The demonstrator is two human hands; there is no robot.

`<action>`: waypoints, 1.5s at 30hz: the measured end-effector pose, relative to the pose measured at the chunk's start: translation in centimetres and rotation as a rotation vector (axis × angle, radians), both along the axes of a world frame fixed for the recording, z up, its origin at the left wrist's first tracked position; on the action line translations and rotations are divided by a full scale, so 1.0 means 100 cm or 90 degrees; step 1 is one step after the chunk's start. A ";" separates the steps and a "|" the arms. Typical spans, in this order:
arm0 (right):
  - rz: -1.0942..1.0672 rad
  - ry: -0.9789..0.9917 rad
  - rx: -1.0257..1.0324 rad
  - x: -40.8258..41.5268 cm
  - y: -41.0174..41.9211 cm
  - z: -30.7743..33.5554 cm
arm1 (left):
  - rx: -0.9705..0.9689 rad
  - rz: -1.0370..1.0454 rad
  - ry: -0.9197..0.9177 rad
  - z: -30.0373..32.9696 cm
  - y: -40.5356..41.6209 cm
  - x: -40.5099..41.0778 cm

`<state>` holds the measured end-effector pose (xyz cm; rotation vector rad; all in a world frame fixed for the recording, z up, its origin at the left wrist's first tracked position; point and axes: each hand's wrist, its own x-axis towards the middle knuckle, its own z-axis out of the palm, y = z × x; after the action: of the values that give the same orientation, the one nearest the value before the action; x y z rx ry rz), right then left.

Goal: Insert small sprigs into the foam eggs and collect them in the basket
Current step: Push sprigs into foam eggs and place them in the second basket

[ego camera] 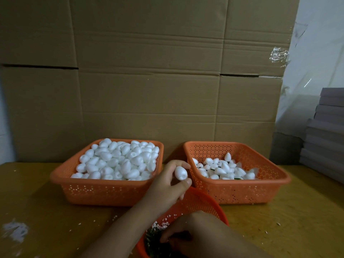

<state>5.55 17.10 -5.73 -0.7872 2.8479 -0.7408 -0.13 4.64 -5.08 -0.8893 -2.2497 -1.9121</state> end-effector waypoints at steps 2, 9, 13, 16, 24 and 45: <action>-0.010 -0.003 -0.001 -0.001 -0.001 0.001 | -0.003 0.002 0.006 0.001 0.000 0.000; -0.028 0.035 -0.043 0.007 0.009 0.003 | 0.006 0.087 0.042 0.000 0.003 -0.002; -0.023 -0.096 -0.194 0.009 0.015 0.009 | -0.015 0.138 0.057 -0.003 0.002 -0.004; -0.012 -0.184 -0.366 0.010 0.022 0.026 | -0.049 0.172 0.078 -0.005 0.002 -0.005; -0.126 -0.022 -0.611 0.012 0.037 0.052 | -0.120 0.178 0.140 0.004 0.001 0.004; -0.121 0.115 -0.577 0.005 0.045 0.047 | -0.304 0.243 0.283 0.021 -0.005 0.015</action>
<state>6.03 21.58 -1.05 -0.6593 2.6705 -2.1491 1.33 4.12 -2.95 -0.7505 -2.3887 -0.9285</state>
